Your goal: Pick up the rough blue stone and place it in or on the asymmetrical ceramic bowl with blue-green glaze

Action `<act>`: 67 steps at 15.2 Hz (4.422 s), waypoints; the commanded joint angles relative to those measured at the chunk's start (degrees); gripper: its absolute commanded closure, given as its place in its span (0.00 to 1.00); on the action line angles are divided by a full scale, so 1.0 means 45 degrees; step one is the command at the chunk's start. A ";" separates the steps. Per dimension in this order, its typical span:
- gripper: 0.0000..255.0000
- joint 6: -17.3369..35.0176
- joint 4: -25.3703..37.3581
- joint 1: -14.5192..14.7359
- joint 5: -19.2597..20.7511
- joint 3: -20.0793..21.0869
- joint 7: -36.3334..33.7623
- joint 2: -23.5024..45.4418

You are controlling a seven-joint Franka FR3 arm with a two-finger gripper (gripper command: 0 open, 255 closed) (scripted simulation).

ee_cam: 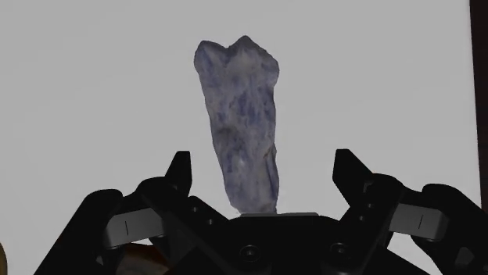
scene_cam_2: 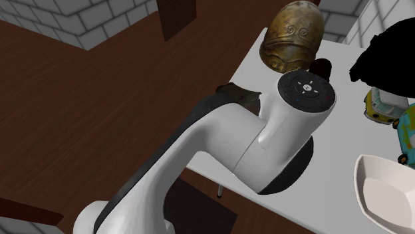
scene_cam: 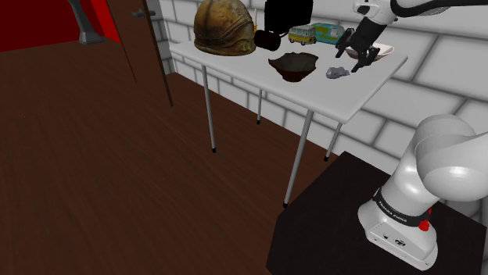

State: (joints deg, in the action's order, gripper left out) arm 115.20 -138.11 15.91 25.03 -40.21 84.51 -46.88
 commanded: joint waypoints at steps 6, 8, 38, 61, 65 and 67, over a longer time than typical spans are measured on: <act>0.00 0.1225 -0.0640 0.0221 0.0271 -0.0658 0.0117 0.0480; 0.00 0.1226 -0.0639 0.0222 0.0271 -0.0659 0.0117 0.0482; 0.00 -0.0407 0.1441 0.0682 -0.0218 -0.1034 0.0545 0.1696; 1.00 0.0784 0.0725 0.0853 -0.0059 -0.1653 0.0566 0.2110; 1.00 0.0273 0.1141 0.0870 -0.0188 -0.1403 0.0541 0.2038; 1.00 -0.0063 0.1437 0.0888 -0.0270 -0.1267 0.0548 0.2008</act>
State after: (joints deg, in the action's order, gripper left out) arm 115.80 -132.36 19.87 24.03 -46.30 86.99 -37.73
